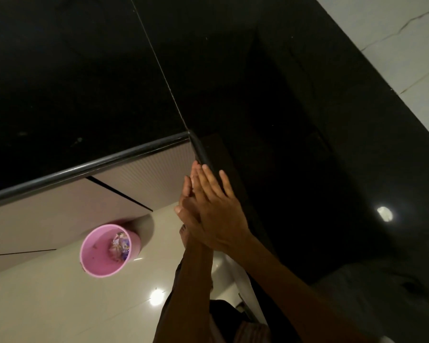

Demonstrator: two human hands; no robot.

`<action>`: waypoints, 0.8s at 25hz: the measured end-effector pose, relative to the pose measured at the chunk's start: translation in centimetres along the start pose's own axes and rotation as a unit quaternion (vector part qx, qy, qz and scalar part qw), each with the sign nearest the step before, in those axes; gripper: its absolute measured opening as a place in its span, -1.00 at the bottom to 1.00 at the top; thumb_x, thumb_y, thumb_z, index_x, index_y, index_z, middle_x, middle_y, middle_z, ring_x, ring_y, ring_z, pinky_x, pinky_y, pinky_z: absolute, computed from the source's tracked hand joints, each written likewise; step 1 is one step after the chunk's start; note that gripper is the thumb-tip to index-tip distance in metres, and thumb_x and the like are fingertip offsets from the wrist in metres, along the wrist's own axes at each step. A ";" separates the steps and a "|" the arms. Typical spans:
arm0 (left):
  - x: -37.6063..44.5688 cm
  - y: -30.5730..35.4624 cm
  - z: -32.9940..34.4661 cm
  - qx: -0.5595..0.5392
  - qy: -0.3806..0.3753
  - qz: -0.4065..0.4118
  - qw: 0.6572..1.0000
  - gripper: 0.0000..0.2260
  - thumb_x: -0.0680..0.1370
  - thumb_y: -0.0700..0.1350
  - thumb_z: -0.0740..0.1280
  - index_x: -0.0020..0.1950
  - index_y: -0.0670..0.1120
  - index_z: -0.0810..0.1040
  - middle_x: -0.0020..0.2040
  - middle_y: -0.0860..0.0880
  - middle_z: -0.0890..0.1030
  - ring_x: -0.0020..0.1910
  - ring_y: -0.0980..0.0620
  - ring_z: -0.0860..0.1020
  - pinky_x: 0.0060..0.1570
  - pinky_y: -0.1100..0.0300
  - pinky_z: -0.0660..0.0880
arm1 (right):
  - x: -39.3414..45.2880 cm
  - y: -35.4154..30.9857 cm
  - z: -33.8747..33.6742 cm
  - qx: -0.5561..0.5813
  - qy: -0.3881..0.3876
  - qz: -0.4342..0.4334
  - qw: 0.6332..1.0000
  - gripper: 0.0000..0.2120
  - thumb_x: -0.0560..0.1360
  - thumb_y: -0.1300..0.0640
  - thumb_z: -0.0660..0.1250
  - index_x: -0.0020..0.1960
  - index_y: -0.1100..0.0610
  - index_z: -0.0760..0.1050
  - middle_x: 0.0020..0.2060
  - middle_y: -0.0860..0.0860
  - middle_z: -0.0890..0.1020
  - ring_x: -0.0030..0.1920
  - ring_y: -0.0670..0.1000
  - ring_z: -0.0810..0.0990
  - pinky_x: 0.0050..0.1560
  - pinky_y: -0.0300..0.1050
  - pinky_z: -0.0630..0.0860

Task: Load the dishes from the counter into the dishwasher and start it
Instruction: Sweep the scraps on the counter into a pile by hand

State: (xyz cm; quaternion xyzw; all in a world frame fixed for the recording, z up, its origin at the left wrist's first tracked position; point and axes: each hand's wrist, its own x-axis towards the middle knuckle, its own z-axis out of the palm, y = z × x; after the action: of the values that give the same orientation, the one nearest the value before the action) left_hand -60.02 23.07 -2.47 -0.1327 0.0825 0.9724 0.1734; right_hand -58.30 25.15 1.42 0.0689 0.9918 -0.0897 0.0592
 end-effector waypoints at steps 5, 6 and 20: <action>2.8 1.7 -0.4 0.120 0.109 -0.075 0.984 -0.59 0.62 0.09 0.10 0.37 -0.07 0.45 0.42 -0.15 0.44 0.32 -0.09 0.50 0.42 -0.04 0.31 | 0.9 5.6 -3.1 0.197 0.155 0.082 0.965 -0.31 0.62 -0.24 -0.16 0.56 0.20 0.13 0.57 0.09 0.10 0.58 0.02 -0.02 0.56 0.03 -0.12; 3.1 2.1 0.1 0.086 0.127 -0.093 0.984 -0.60 0.65 0.04 0.04 0.34 -0.11 0.48 0.32 -0.14 0.54 0.20 -0.09 0.59 0.29 0.01 0.47 | 1.5 9.0 -3.9 0.192 0.173 0.144 0.955 -0.31 0.62 -0.25 -0.14 0.57 0.19 0.08 0.57 0.09 0.07 0.58 0.02 -0.04 0.57 0.06 -0.11; 2.3 0.2 0.4 -0.004 0.086 -0.039 0.996 -0.53 0.58 0.07 0.05 0.16 -0.13 0.66 0.11 -0.08 0.67 0.09 0.02 0.65 0.02 0.13 0.58 | -0.4 2.2 -1.3 0.171 0.012 -0.097 0.980 -0.40 0.67 -0.15 -0.21 0.55 0.17 0.16 0.55 0.07 0.18 0.56 -0.07 0.02 0.54 -0.20 -0.15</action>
State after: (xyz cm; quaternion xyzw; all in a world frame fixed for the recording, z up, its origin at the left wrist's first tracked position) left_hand -62.30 23.68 -2.73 -0.2200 0.0877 0.9502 0.2024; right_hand -57.73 27.51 2.40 -0.0172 0.9644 -0.2627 0.0253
